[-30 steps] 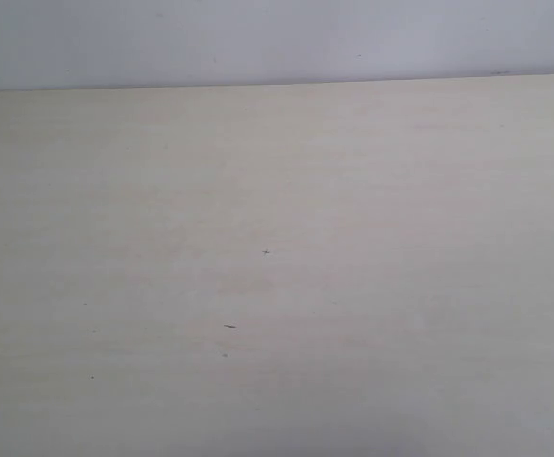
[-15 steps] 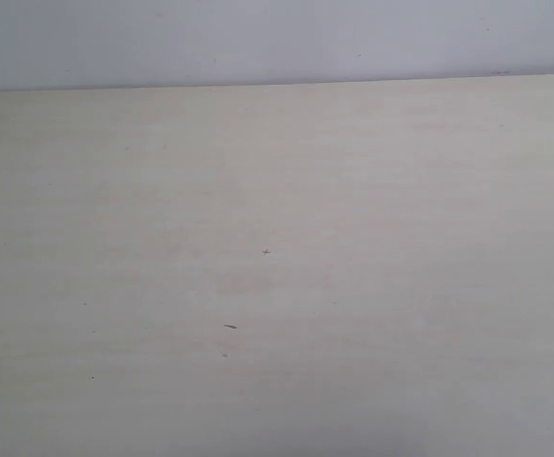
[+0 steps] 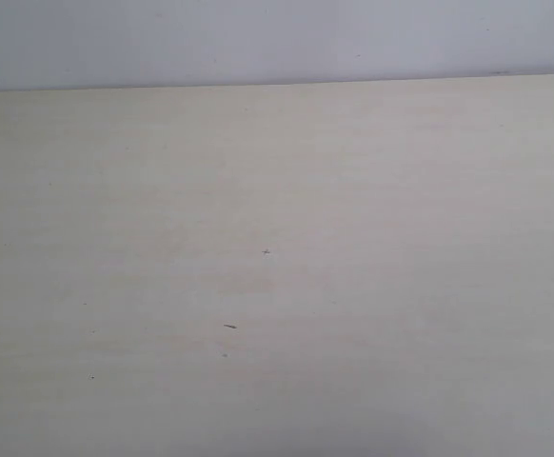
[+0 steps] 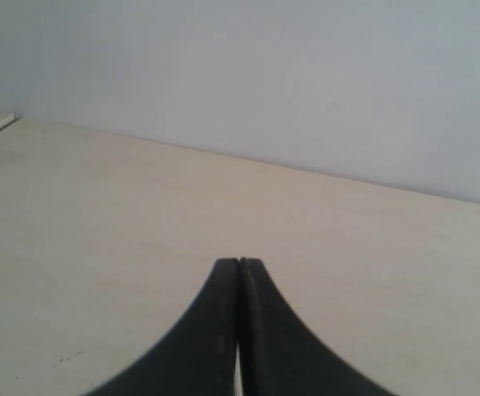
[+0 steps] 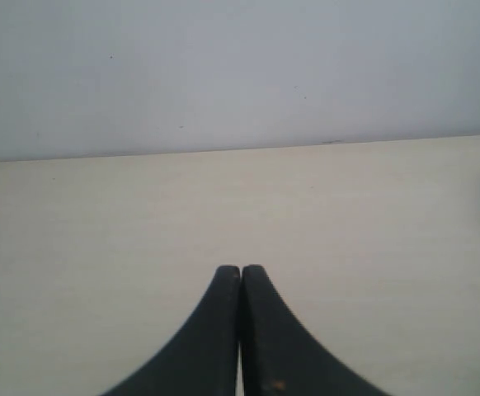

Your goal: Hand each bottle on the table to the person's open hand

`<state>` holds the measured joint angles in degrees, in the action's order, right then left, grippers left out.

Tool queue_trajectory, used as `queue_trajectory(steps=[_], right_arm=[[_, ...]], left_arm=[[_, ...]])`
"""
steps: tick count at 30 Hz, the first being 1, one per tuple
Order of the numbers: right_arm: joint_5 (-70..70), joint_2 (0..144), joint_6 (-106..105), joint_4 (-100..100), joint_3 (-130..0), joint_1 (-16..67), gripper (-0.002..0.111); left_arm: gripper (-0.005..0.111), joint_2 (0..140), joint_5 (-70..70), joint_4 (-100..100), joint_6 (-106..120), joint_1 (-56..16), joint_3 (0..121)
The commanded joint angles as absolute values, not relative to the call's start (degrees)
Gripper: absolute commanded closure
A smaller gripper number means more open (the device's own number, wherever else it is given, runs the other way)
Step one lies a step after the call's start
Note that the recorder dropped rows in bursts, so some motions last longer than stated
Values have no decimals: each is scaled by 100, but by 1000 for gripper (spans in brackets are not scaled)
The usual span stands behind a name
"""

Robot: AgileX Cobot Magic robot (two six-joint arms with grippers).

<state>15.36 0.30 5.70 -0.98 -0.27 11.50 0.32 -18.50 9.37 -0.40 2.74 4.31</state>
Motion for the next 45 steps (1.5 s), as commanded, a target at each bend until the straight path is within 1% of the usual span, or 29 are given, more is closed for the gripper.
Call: queue_trajectory(steps=[1,10,28,33,37,45], right_arm=[[1496,0,568,-140,0,1117,108],[1496,0,568,-140,0,1117,108],[1496,0,568,-140,0,1117,108],[1496,0,568,-140,0,1117,108],[1496,0,568,-140,0,1117,108],[1496,0,568,-140,0,1117,108]], left_arm=[[107,0,-1570,847,0,292,158],[107,0,-1764,0,-73,292,0],[107,0,-1827,0,-183,241,0],[107,0,-1827,0,-183,-102,0],[107,0,-1827,0,-183,-528,0],[107,0,-1827,0,-183,-595,0]])
